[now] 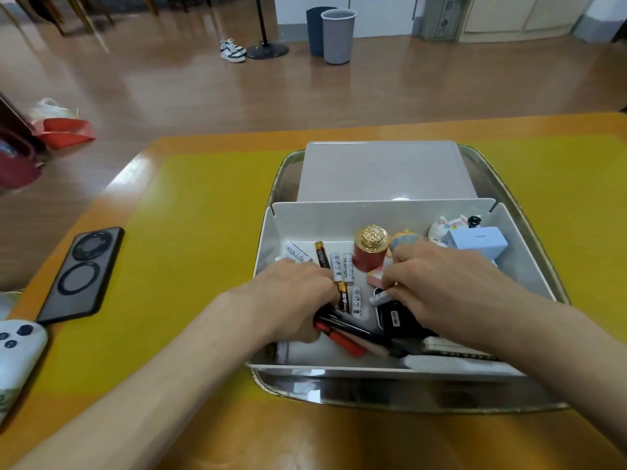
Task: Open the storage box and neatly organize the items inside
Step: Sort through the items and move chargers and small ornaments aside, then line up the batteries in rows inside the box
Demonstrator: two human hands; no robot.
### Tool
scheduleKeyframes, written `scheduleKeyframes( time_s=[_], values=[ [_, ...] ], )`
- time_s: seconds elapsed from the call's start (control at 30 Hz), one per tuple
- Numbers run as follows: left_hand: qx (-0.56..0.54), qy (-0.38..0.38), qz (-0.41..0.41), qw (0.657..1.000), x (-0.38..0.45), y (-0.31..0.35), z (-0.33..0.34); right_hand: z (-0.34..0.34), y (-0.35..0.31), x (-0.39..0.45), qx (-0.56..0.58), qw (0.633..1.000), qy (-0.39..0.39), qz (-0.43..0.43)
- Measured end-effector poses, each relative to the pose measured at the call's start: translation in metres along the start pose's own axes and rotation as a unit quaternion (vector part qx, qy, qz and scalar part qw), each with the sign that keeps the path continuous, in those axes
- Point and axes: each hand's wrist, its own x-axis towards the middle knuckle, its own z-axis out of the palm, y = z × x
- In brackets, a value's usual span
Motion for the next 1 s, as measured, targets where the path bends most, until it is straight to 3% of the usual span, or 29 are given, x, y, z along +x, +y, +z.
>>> scheduleKeyframes(
  time_s=[0.13,0.4,0.53,0.6,0.77,0.87,1.0],
  values=[
    [-0.022,-0.002,0.003,1.0,-0.008,0.007,0.003,0.0,0.002,0.0,0.001,1.0,-0.006,-0.002],
    [-0.219,-0.078,-0.007,0.973,-0.021,0.01,0.002,-0.002,0.002,-0.002,-0.006,0.999,-0.033,-0.007],
    [-0.283,-0.074,-0.029,0.956,-0.027,0.005,-0.007,-0.003,0.0,-0.001,-0.019,0.999,-0.041,-0.006],
    [-0.302,-0.044,-0.034,0.952,-0.034,0.001,-0.014,-0.002,-0.001,0.001,-0.008,1.0,-0.029,-0.004],
    [-0.284,0.112,-0.074,0.949,-0.06,-0.023,-0.039,0.002,-0.011,0.011,0.043,0.998,0.037,-0.012],
    [-0.164,0.134,-0.139,0.967,-0.071,-0.037,-0.042,0.011,-0.024,0.018,0.07,0.996,0.052,-0.032],
    [-0.125,0.17,-0.165,0.963,-0.069,-0.038,-0.032,0.015,-0.042,0.026,0.119,0.985,0.012,-0.122]
  ],
)
